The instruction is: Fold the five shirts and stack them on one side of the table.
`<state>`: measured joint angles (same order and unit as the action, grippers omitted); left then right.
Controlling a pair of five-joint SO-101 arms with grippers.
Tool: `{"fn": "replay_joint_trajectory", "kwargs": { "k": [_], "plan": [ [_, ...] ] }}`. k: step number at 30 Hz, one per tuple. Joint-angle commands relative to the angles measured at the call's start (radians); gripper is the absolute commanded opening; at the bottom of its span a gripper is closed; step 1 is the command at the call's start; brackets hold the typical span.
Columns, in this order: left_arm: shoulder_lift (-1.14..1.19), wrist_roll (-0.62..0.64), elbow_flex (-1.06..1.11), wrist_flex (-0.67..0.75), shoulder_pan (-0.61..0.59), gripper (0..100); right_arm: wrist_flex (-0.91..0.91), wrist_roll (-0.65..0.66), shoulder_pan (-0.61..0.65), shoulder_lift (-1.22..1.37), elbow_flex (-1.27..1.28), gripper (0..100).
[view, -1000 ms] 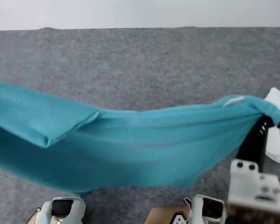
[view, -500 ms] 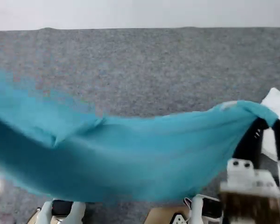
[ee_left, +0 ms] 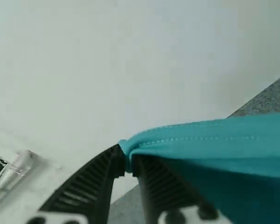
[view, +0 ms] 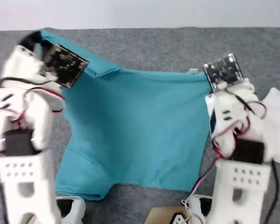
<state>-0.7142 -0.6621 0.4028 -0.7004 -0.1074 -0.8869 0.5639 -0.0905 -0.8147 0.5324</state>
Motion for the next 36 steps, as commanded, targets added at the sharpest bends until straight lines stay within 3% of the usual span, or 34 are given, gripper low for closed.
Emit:
{"fn": "replay_joint_trajectory", "kwargs": {
  "k": [1,10,20,28,36],
  "plan": [
    [0.035,-0.011,0.199,0.324,-0.002,0,0.174,0.005,0.008,0.09,0.005,1.0],
    [0.358,-0.008,0.114,0.523,-0.009,0,0.466,0.008,0.01,0.332,0.003,1.0],
    [0.841,-0.006,-0.306,0.583,-0.009,0,0.705,0.084,0.005,0.556,-0.021,1.0],
    [1.12,-0.006,-0.619,0.583,-0.008,0,0.714,0.084,-0.005,0.803,-0.328,1.0],
    [1.198,-0.005,-0.771,0.568,0.0,0,0.671,0.086,0.004,0.928,-0.523,1.0]
  ]
}}
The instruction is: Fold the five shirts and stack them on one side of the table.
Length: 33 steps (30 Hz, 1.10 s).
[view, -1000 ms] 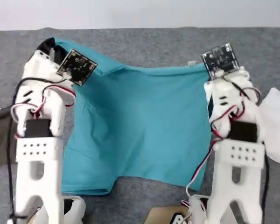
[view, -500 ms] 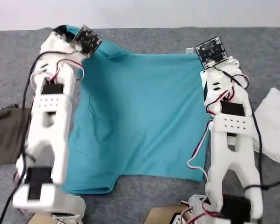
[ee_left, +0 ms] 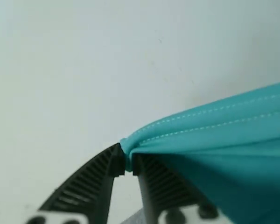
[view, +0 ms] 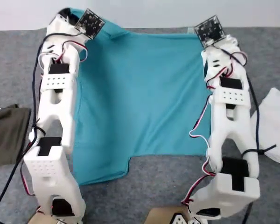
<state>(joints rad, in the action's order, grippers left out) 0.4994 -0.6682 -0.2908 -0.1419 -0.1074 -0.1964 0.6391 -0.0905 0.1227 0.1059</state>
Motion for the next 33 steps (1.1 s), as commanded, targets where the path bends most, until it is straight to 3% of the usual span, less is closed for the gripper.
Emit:
{"fn": "replay_joint_trajectory", "kwargs": {
  "k": [1,6,11,16,22,33],
  "plan": [
    [-0.017,0.002,-0.082,-0.012,0.003,0,-0.048,0.011,0.012,-0.008,-0.107,1.0],
    [-0.017,0.002,-0.143,-0.241,0.011,0,-0.232,0.014,0.022,-0.012,-0.123,1.0],
    [-0.017,-0.012,-0.271,-0.713,0.026,0,-0.512,0.052,0.024,-0.012,-0.121,1.0],
    [-0.011,-0.219,-0.351,-1.195,0.054,0,-0.779,0.055,0.015,-0.015,-0.121,1.0],
    [-0.008,-0.408,-0.36,-1.579,0.072,0,-1.02,0.055,0.019,-0.071,-0.118,1.0],
    [-0.109,-0.582,-0.071,-1.614,0.06,0,-1.353,0.097,-0.025,-0.108,-0.117,1.0]
  ]
}}
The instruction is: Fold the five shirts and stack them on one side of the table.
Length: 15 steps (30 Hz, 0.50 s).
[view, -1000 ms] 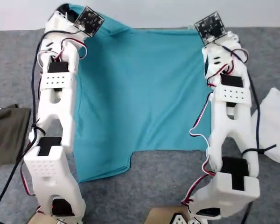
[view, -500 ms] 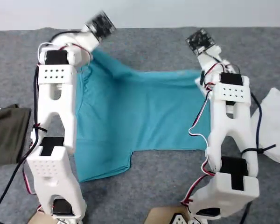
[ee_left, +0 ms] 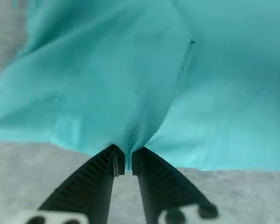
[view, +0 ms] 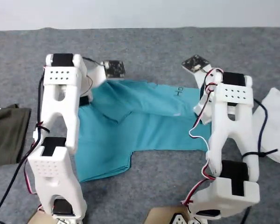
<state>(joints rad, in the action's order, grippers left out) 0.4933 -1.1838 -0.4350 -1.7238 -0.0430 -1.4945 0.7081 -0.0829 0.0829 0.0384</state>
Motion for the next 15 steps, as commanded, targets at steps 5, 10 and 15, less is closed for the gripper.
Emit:
{"fn": "replay_joint_trajectory", "kwargs": {
  "k": [5,10,15],
  "plan": [
    [-0.281,-0.239,0.334,-0.032,-0.005,0,-0.061,0.037,-0.111,-0.064,-0.049,1.0],
    [-0.45,-0.327,0.519,-0.032,-0.003,0,-0.061,0.058,-0.143,-0.062,-0.048,1.0],
    [-0.572,-0.388,0.676,-0.032,0.011,0,-0.051,0.072,-0.14,-0.062,-0.018,1.0]
  ]
}}
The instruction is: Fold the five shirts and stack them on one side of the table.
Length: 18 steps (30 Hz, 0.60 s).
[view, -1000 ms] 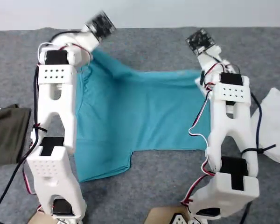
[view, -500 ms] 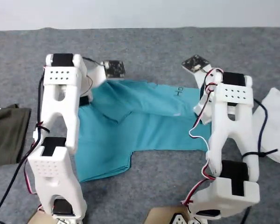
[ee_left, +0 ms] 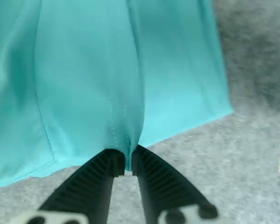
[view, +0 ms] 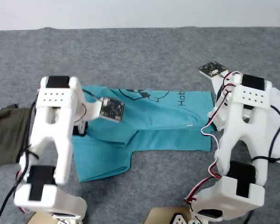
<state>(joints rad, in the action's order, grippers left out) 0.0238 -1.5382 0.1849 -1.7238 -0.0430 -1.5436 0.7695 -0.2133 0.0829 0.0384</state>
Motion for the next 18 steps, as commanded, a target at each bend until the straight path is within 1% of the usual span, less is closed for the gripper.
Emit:
{"fn": "replay_joint_trajectory", "kwargs": {
  "k": [1,4,8,18],
  "plan": [
    [-0.124,-0.048,0.087,-0.032,0.012,0,-0.002,0.011,-0.01,-0.062,-0.009,1.0],
    [-0.181,-0.077,0.171,-0.032,0.012,0,-0.002,0.011,-0.015,-0.064,0.017,1.0],
    [-0.233,-0.086,0.254,-0.032,0.011,0,-0.013,0.011,-0.015,-0.065,0.035,1.0],
    [-0.258,-0.104,0.418,-0.032,0.011,0,-0.005,0.011,-0.01,-0.065,0.098,1.0]
  ]
}}
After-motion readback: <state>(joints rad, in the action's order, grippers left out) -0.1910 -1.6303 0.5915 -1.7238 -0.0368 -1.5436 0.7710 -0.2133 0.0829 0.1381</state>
